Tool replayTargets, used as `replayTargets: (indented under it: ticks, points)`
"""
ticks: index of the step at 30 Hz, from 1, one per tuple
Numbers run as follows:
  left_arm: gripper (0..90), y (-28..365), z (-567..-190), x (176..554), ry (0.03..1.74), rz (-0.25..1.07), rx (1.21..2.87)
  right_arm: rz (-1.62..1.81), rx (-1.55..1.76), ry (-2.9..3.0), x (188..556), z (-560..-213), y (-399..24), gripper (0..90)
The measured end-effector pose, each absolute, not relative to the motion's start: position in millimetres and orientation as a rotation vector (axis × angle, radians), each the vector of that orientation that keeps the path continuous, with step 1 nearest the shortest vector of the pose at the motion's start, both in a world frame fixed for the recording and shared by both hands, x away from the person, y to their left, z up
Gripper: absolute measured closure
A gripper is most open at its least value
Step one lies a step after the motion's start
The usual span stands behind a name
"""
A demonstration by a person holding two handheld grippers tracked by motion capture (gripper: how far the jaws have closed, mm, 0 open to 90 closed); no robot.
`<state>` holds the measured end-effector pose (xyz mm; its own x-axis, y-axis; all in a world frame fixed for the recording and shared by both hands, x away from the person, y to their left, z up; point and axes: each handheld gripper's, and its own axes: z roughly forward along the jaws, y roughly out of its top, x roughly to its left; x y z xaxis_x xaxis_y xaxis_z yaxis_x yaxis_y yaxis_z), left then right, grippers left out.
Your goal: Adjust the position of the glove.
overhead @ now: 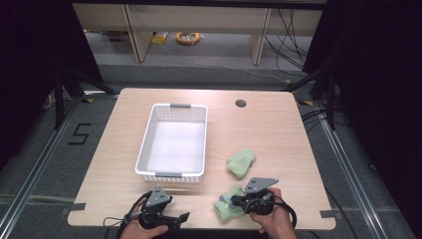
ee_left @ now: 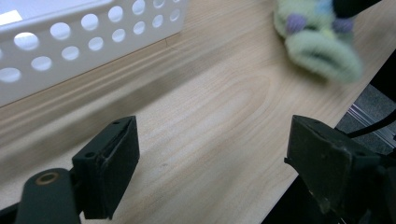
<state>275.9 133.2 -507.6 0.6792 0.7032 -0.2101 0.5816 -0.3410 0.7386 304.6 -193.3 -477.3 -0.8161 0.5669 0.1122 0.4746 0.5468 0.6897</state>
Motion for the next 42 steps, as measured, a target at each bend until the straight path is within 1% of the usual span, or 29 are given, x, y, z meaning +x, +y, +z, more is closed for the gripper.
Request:
replayTargets:
  ticks: [5,9,14,15,18,19,22,27,30,31,33,38,42]
  points:
    - [16.5,132,-508,275,1.013,0.173,2.022,1.143,0.904,2.612,304,-469,-204,87.3]
    - [16.5,134,-507,276,0.994,0.183,2.042,1.137,0.894,2.583,301,-463,-215,87.3]
    - [16.4,134,-507,276,0.998,0.184,2.036,1.123,0.958,2.503,300,-451,-247,87.3]
    - [16.5,134,-508,276,0.999,0.183,2.036,1.123,1.002,2.5,299,-451,-251,87.3]
    - [16.5,134,-508,276,1.0,0.183,2.035,1.107,0.998,2.49,302,-451,-260,87.2]
    - [16.5,134,-507,276,0.999,0.183,2.037,1.096,1.034,2.477,304,-455,-269,87.3]
    - [16.5,134,-508,276,0.999,0.189,2.03,1.084,1.08,2.475,307,-461,-276,87.2]
    - [16.4,134,-507,276,0.998,0.185,2.033,1.053,1.103,2.502,311,-467,-279,87.2]
    - [16.5,134,-507,276,0.998,0.185,2.033,1.043,1.171,2.509,311,-475,-277,87.1]
    - [16.5,134,-508,276,1.0,0.191,2.031,1.024,1.119,2.527,313,-476,-279,87.0]
    - [16.5,134,-507,276,0.999,0.186,2.035,1.026,1.156,2.524,312,-479,-277,86.8]
    - [16.5,134,-507,276,0.998,0.187,2.033,0.97,1.119,2.547,314,-488,-274,84.7]
    - [16.4,134,-507,276,0.998,0.186,2.033,0.953,1.15,2.562,314,-488,-274,82.5]
